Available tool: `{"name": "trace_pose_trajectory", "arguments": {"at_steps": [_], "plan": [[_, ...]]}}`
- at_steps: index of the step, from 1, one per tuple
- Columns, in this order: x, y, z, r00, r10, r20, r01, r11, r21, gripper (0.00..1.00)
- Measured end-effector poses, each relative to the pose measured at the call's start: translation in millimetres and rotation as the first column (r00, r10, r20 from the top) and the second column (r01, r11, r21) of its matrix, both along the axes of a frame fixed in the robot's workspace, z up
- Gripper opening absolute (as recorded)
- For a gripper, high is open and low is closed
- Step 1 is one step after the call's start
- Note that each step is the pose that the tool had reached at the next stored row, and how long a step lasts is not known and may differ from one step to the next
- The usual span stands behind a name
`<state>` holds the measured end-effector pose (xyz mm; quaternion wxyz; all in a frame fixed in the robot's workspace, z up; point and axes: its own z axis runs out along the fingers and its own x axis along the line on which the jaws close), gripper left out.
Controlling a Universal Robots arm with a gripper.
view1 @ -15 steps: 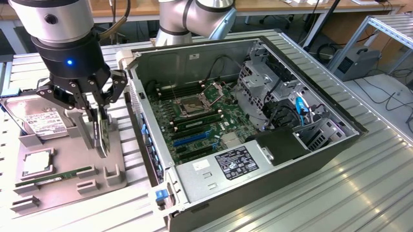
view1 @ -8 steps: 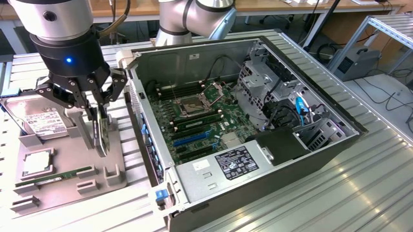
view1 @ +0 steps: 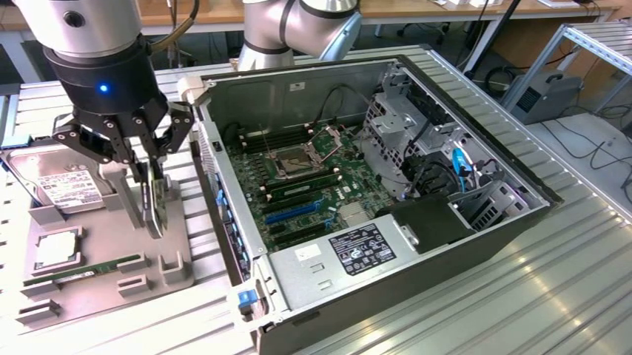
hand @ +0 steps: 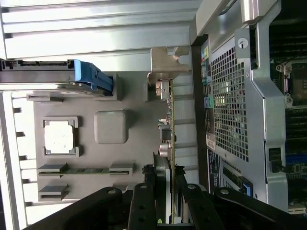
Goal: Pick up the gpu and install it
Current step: 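Pick up the gpu and move the gpu toward the slot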
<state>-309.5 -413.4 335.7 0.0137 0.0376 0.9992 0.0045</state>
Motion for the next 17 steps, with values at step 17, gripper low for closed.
{"name": "trace_pose_trajectory", "arguments": {"at_steps": [17], "plan": [[0.0, 0.0, 9.4, 1.0, 0.0, 0.0001, 0.0, 1.0, 0.0001, 0.27]]}}
